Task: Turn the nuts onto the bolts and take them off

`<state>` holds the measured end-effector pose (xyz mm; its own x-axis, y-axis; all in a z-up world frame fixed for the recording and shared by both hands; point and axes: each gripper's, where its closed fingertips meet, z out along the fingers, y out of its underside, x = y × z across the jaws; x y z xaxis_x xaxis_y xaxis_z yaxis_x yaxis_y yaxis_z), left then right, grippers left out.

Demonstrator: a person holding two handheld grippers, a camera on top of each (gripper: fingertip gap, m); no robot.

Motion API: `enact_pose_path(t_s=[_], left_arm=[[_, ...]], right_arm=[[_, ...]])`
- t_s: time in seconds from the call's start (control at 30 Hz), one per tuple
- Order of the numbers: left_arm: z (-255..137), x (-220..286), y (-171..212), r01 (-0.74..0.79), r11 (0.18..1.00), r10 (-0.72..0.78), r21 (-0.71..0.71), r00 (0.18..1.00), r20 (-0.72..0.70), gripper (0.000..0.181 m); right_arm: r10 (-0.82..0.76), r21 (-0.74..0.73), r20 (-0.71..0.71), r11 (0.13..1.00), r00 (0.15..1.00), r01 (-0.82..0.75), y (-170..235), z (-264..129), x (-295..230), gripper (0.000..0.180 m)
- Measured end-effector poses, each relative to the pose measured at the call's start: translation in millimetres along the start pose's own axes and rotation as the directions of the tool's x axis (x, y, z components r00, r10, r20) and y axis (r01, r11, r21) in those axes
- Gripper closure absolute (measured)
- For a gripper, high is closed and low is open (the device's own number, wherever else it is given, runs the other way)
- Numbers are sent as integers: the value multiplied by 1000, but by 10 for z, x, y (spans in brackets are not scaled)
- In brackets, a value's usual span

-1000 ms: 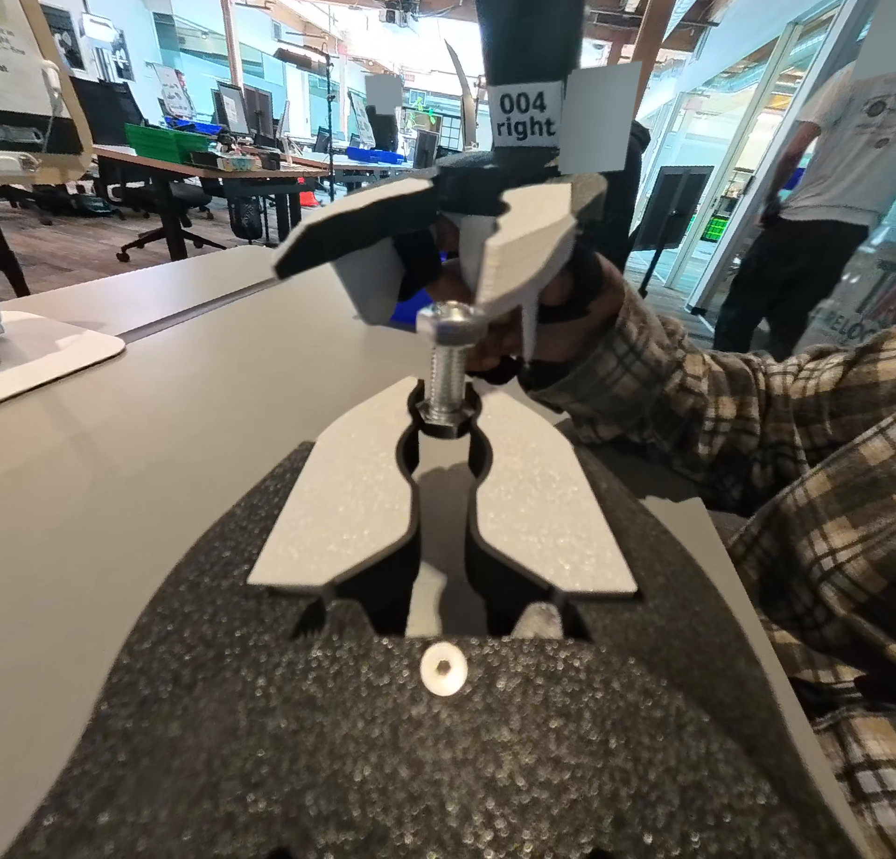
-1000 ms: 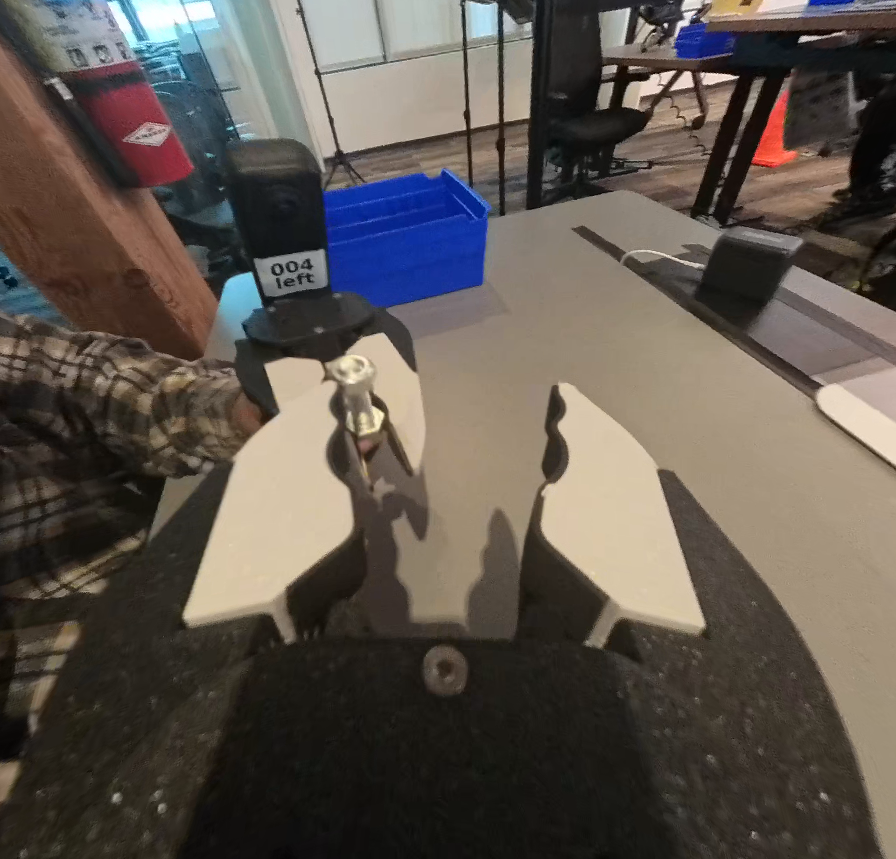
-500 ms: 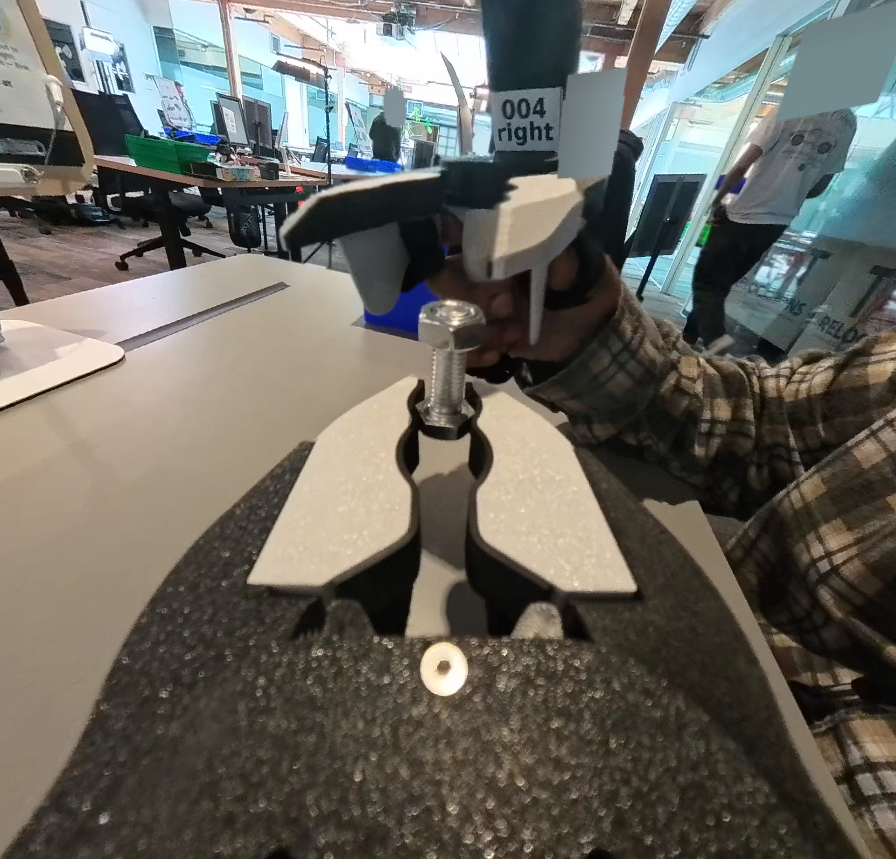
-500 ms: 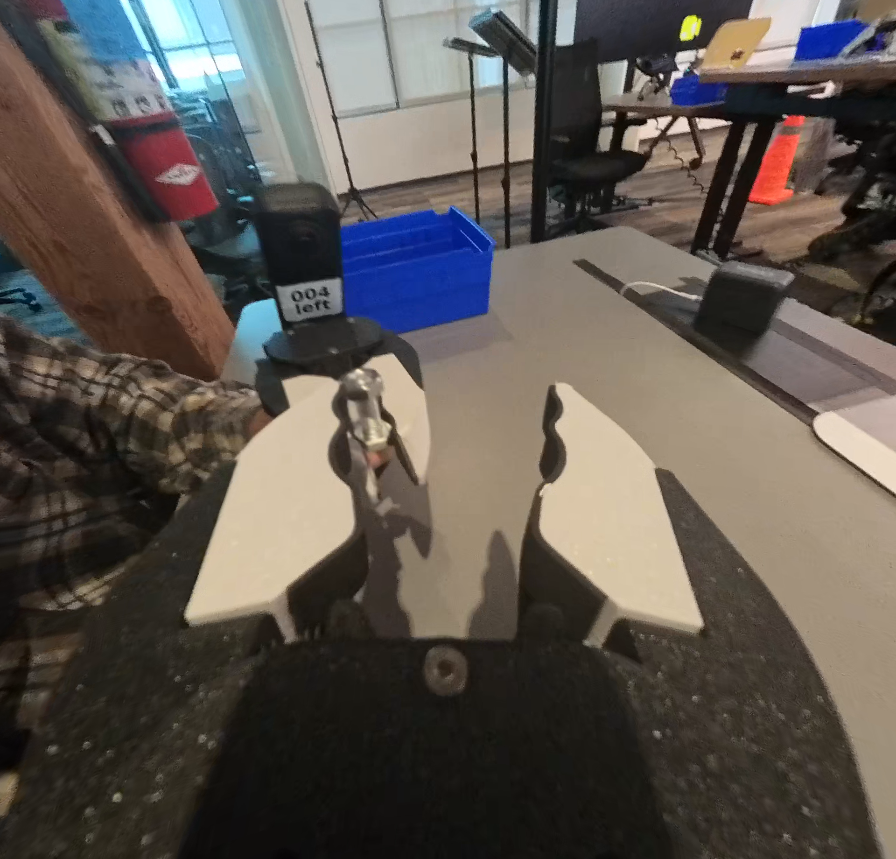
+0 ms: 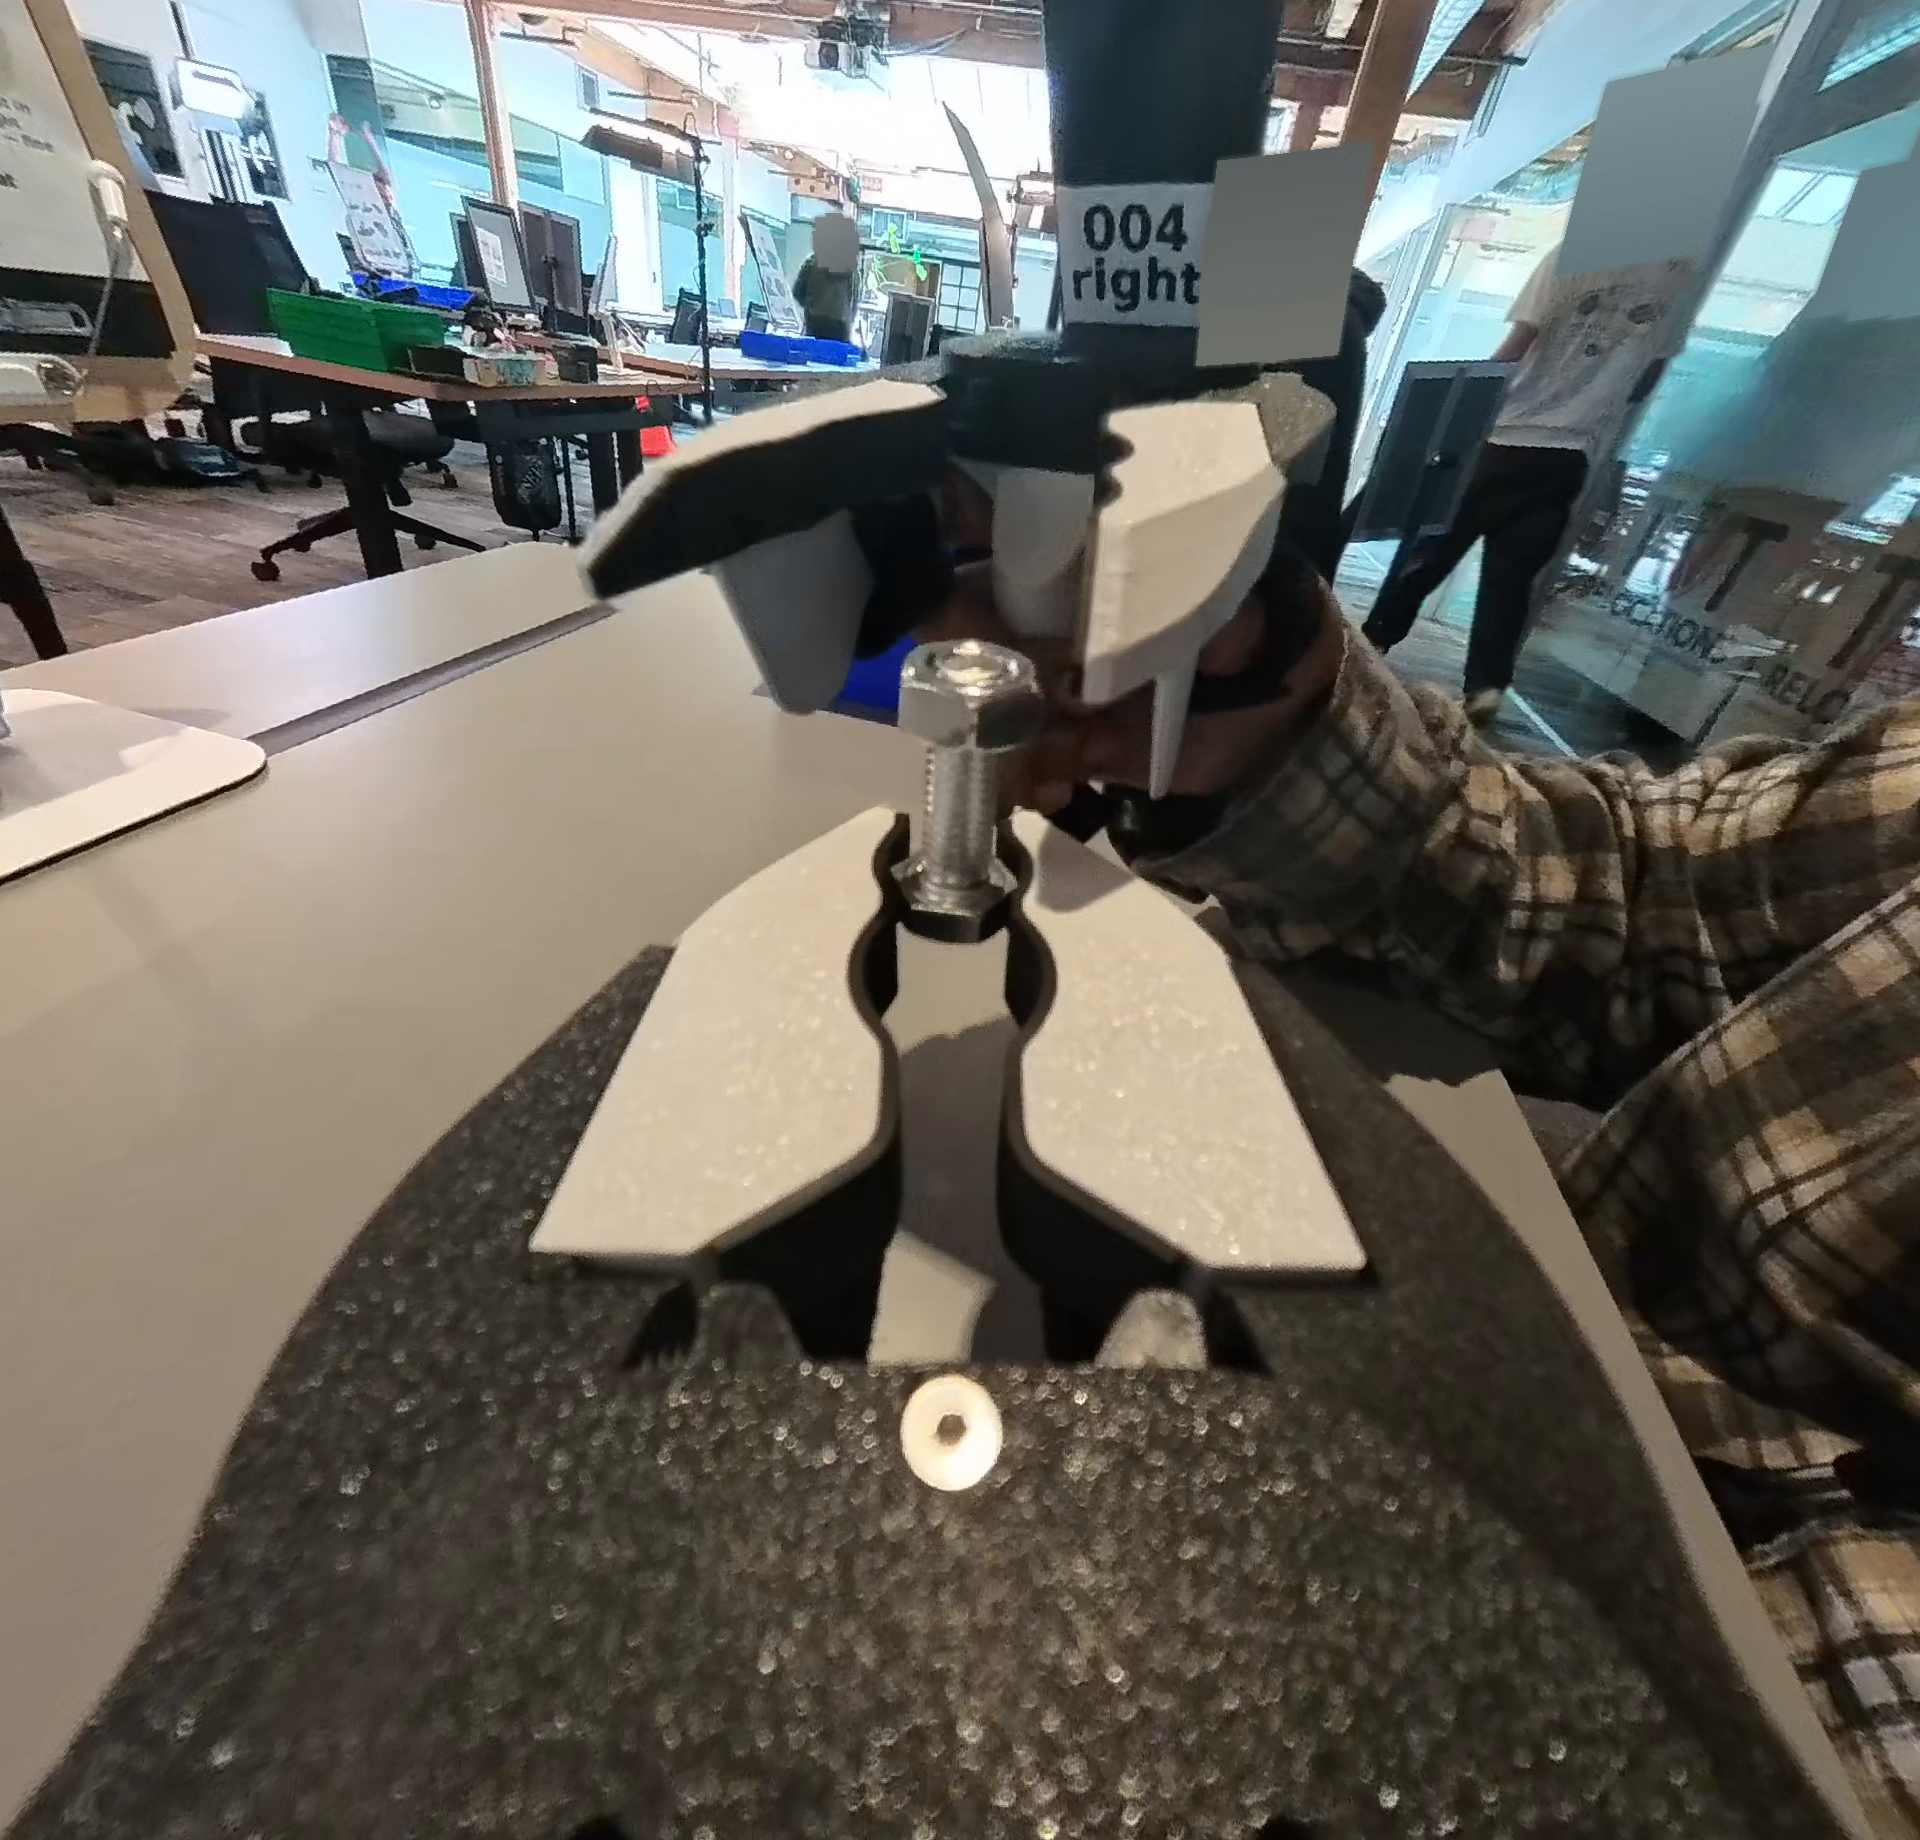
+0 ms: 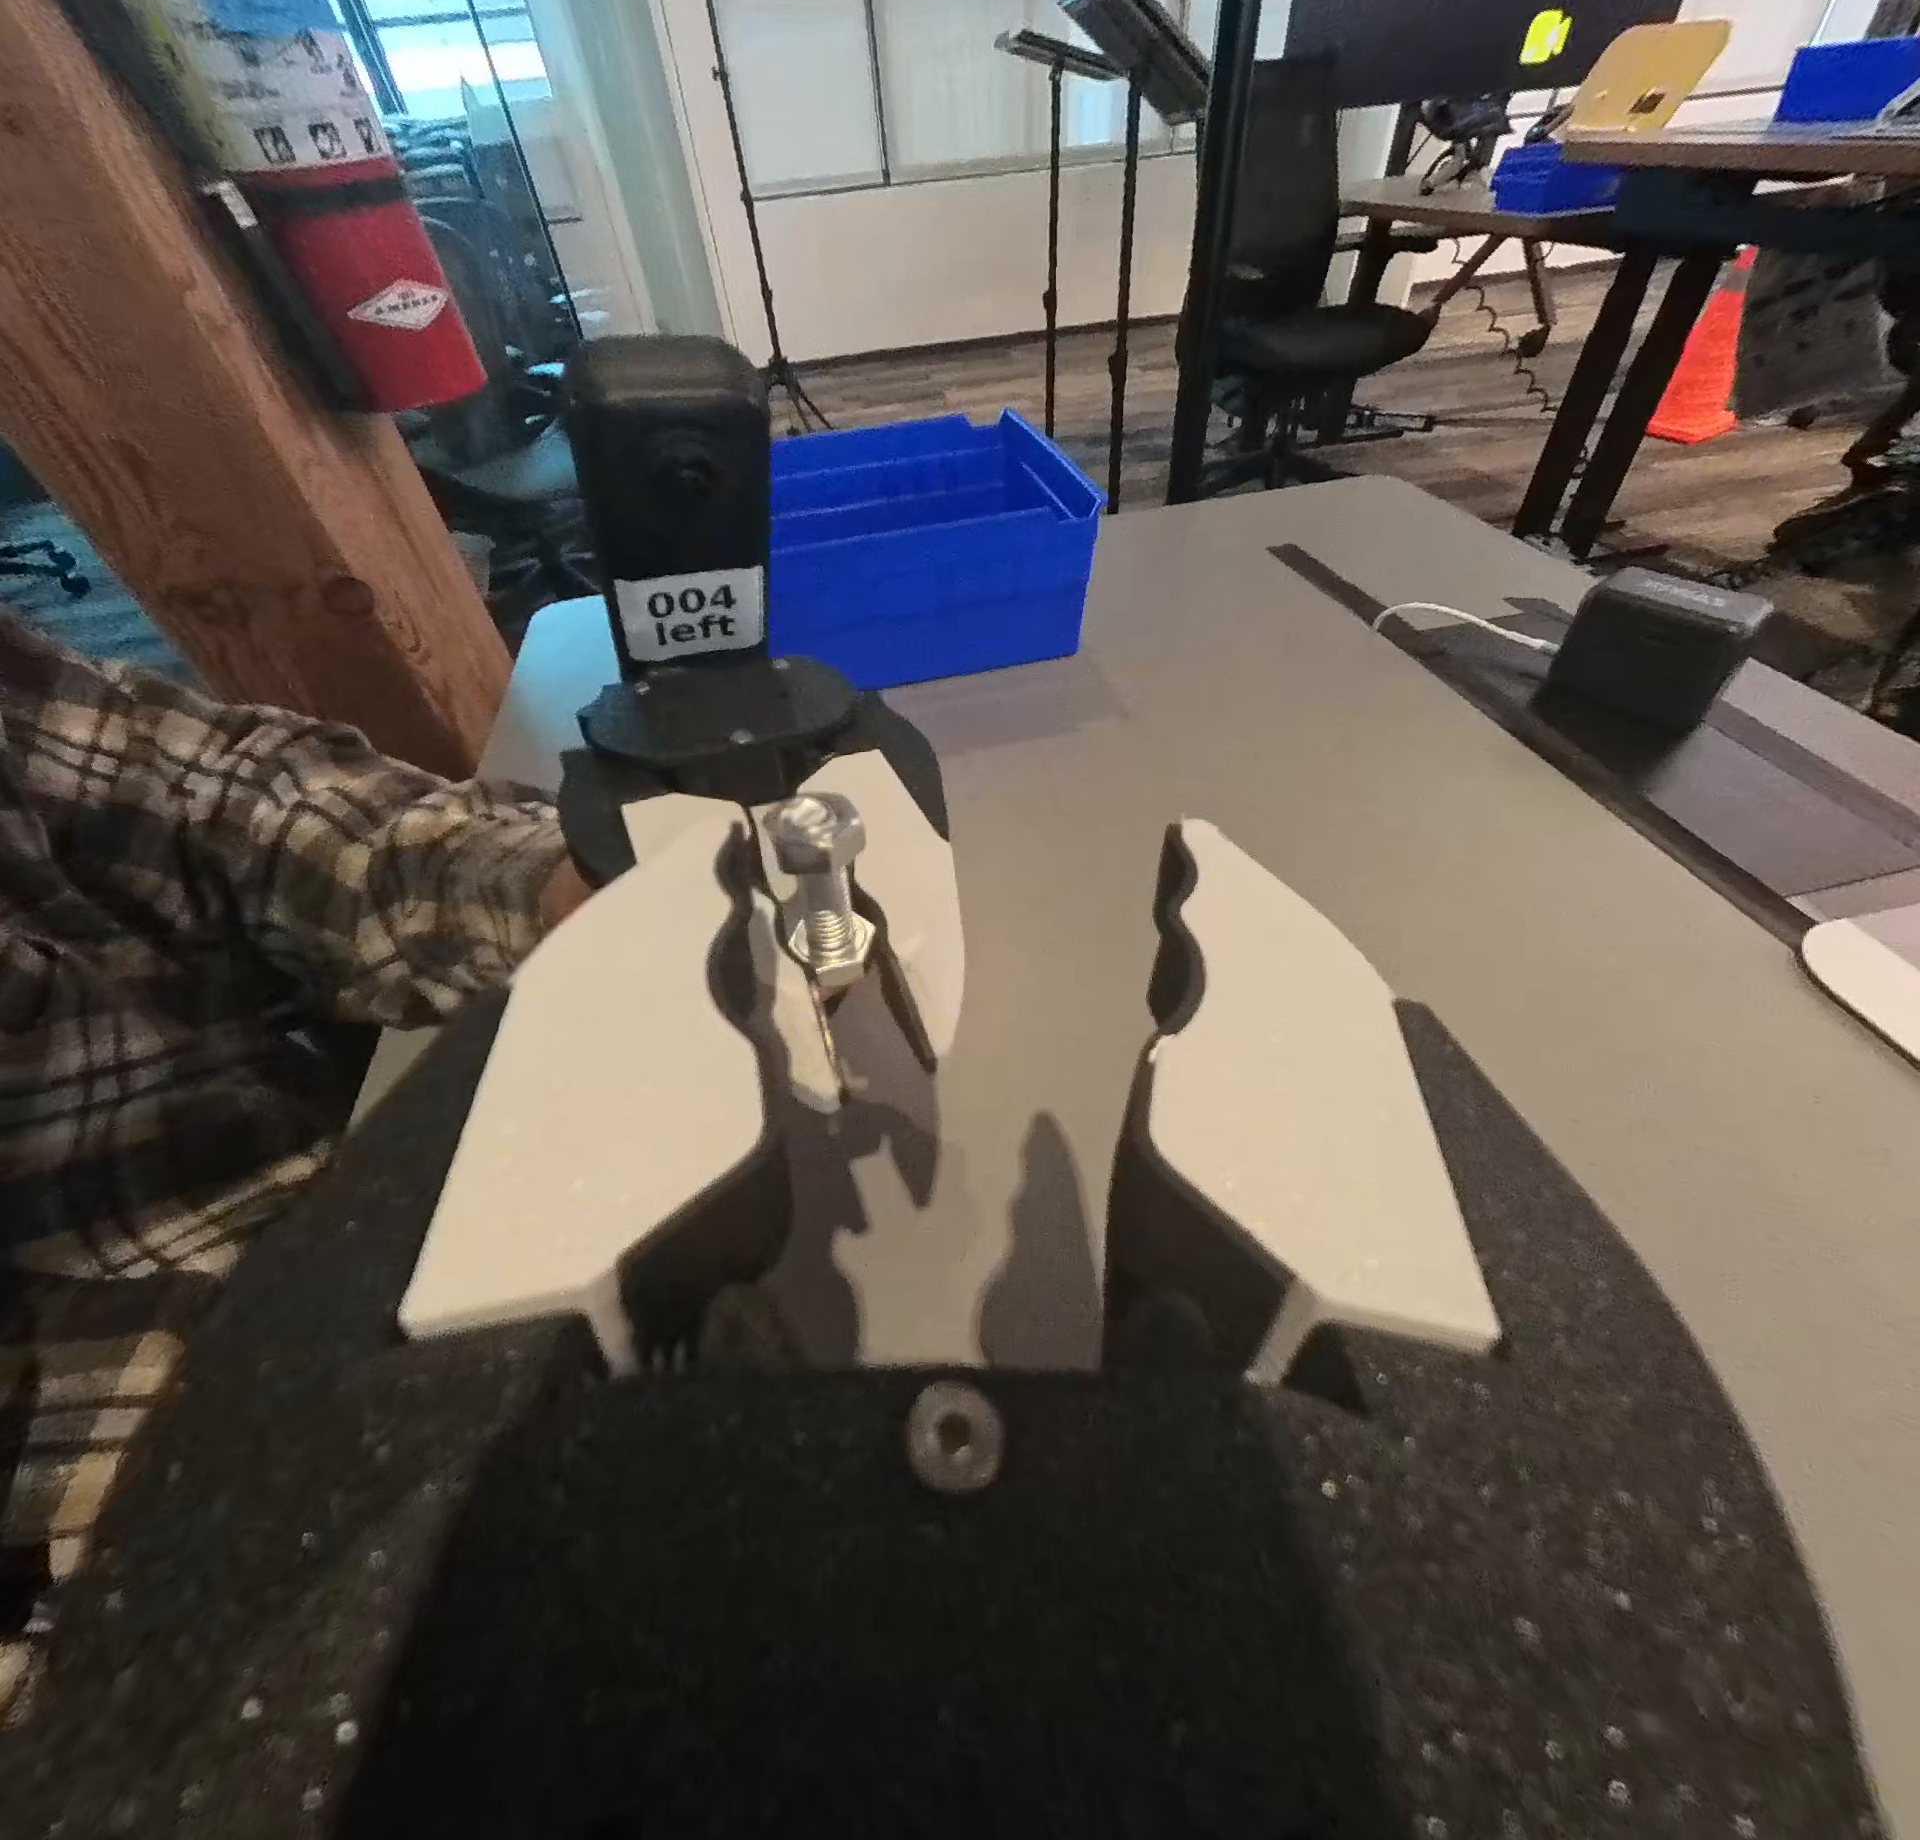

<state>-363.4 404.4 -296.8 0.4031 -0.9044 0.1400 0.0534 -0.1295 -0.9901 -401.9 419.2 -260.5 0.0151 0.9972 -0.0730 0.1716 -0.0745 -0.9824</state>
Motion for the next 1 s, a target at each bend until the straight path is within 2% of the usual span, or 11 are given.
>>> enact_pose_path(t_s=[0.23, 0.33, 0.47, 0.63, 0.8, 1.0], left_arm=[[-15, -16, -19, -2, 1000, 2, 8, 1000, 12, 166], [0, -10, 4, -2, 1000, 2, -2, 1000, 11, 166], [0, -11, 7, -7, 1000, 7, -6, 1000, 18, 166], [-29, -37, -16, 15, 1000, -15, 11, 1000, 16, 166], [-1, 2, 3, 2, 1000, -2, 0, 1000, 7, 166], [-27, -24, -25, 19, 1000, -20, 20, 1000, 12, 166]], right_arm=[[31, 8, -48, 999, 998, -30, -16, -130, 148, 105], [11, -1, -18, 1000, 1000, -11, -12, -5, 14, 103], [-15, -44, -75, 999, 997, 12, 47, 3, 76, 100], [11, 13, -50, 1000, 999, -10, -46, -80, 77, 104], [4, 8, -45, 1000, 999, -3, -12, -5, 41, 103], [-2, 12, -83, 1000, 997, 3, -36, -110, 138, 100]])
